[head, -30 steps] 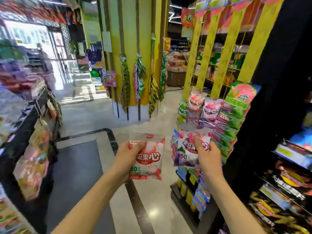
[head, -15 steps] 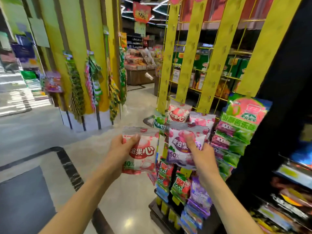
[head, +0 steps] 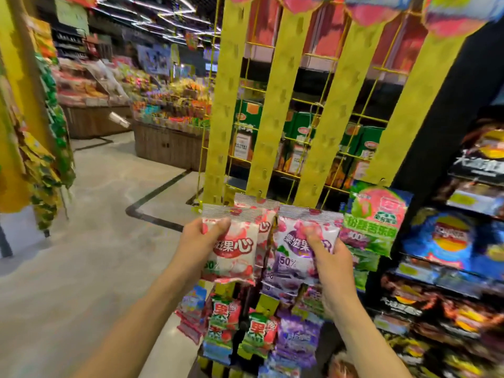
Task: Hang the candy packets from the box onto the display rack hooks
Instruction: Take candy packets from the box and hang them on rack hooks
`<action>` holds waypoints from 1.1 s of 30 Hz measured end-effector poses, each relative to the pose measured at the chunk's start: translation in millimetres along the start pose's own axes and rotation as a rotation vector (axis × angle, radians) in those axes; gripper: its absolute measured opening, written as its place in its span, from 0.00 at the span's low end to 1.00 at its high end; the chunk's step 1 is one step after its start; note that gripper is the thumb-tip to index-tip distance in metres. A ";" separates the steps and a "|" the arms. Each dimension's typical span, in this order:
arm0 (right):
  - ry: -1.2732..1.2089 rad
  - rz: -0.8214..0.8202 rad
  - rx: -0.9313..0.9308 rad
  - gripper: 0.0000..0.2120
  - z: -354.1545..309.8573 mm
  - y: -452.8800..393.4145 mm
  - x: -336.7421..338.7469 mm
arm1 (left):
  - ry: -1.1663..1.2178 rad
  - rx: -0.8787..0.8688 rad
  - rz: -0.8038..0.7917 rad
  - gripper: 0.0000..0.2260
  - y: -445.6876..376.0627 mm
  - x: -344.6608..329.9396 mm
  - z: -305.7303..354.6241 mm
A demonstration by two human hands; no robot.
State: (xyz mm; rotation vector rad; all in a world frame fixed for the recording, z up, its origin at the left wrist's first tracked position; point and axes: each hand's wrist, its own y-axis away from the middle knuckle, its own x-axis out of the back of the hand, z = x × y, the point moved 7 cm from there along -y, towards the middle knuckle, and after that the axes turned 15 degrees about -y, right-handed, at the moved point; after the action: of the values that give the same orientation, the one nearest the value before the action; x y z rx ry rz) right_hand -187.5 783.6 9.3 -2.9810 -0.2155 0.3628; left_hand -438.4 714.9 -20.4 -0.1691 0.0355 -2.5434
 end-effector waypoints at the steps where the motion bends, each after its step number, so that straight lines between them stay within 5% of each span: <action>1: 0.004 0.030 0.013 0.43 5.8 -6.4 3.3 | 0.000 0.002 -0.029 0.08 -4.4 -4.6 0.0; 7: -0.002 0.082 0.015 0.20 5.6 -22.8 4.5 | 0.027 -0.004 -0.139 0.12 -33.7 -26.6 13.2; 11: -0.046 0.071 -0.021 0.24 5.1 -30.8 4.0 | 0.001 -0.037 -0.168 0.16 -51.5 -39.9 30.5; 16: -0.041 0.078 0.054 0.08 -0.4 -36.0 4.3 | 0.009 -0.055 -0.211 0.17 -65.6 -54.0 40.0; 21: 0.007 0.105 0.059 0.26 3.6 -40.0 7.8 | 0.013 -0.077 -0.214 0.15 -77.3 -62.7 46.5; 25: 0.012 0.128 0.069 0.12 1.6 -43.3 12.7 | 0.015 -0.106 -0.215 0.16 -91.6 -68.1 56.0; 33: 0.052 0.099 0.107 0.17 3.3 -45.0 11.2 | -0.013 -0.140 -0.197 0.21 -106.9 -70.6 69.0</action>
State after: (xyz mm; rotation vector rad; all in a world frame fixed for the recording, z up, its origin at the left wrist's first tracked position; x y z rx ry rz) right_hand -183.3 829.9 10.1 -2.8973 -0.0419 0.2974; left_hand -430.9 843.9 46.7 -0.2544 0.2011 -2.7367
